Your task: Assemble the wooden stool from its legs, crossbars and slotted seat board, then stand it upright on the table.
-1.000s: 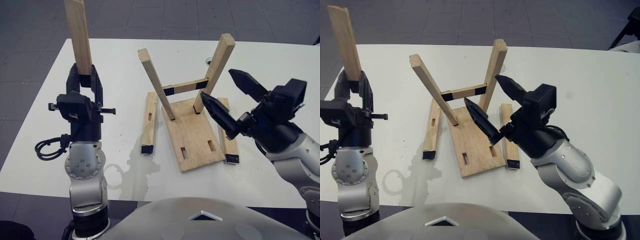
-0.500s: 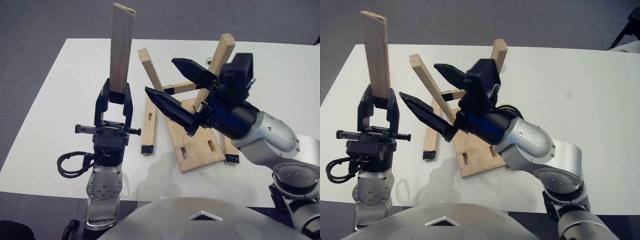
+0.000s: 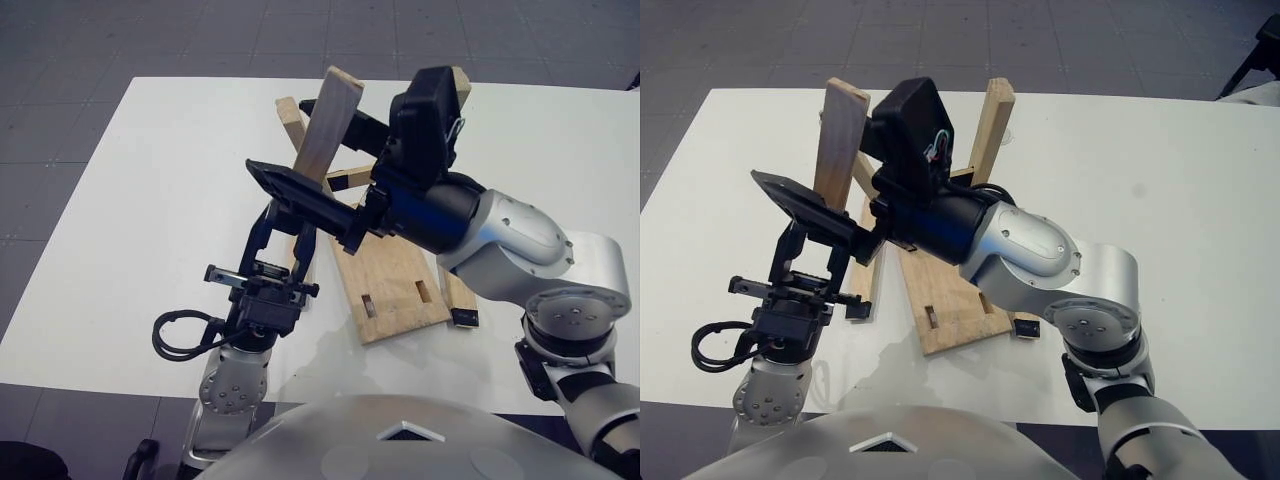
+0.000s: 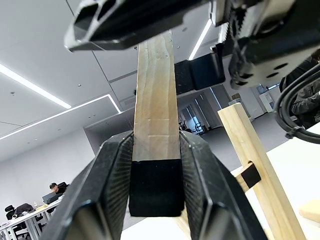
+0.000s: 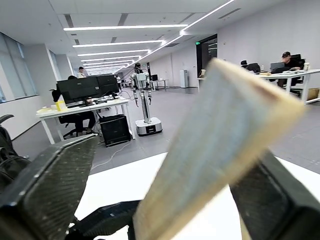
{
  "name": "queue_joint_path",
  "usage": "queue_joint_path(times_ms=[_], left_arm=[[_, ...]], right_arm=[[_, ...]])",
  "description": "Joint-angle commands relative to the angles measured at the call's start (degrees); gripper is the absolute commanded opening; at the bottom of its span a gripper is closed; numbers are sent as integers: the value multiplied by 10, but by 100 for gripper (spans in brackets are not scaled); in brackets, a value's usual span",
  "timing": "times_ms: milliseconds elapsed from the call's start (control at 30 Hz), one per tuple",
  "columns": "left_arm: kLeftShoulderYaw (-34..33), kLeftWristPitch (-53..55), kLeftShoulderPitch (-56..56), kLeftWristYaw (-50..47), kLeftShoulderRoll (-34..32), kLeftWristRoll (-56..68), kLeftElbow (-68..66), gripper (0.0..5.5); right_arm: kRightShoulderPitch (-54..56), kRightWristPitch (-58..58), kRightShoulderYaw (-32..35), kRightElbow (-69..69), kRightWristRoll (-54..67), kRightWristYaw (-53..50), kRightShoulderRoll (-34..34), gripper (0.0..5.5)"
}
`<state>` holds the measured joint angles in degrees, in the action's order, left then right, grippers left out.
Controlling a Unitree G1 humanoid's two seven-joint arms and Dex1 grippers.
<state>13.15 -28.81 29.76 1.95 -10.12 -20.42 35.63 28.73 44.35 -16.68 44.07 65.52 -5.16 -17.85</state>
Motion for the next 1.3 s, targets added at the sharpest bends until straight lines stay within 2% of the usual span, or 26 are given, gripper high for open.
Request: queue_joint_path(times_ms=[33,333,500,600,933,1000,1100,1300], left_arm=[[1,8,2,7,-4,-2,-5,133],[-4,19,1,6,-2,-1,-8,133],[-6,22,3,5,-2,-1,-6,133],[-7,23,5,5,-3,0,-5,133],[-9,39,10,10,0,11,10,133],[-27,55,-4,0,15,26,32,187],[-60,87,-28,-18,40,51,52,226],[-73,103,-34,-15,56,58,59,226]], right_arm=[[11,17,0,-6,8,5,12,359],[9,31,11,3,28,7,14,207],[11,35,16,4,43,-2,14,104],[12,35,18,3,49,-8,16,68],[4,33,25,4,38,-10,14,64],[-3,32,34,10,21,-11,2,49],[-21,30,62,25,0,-10,-27,40],[-82,20,149,55,1,-16,-88,40]])
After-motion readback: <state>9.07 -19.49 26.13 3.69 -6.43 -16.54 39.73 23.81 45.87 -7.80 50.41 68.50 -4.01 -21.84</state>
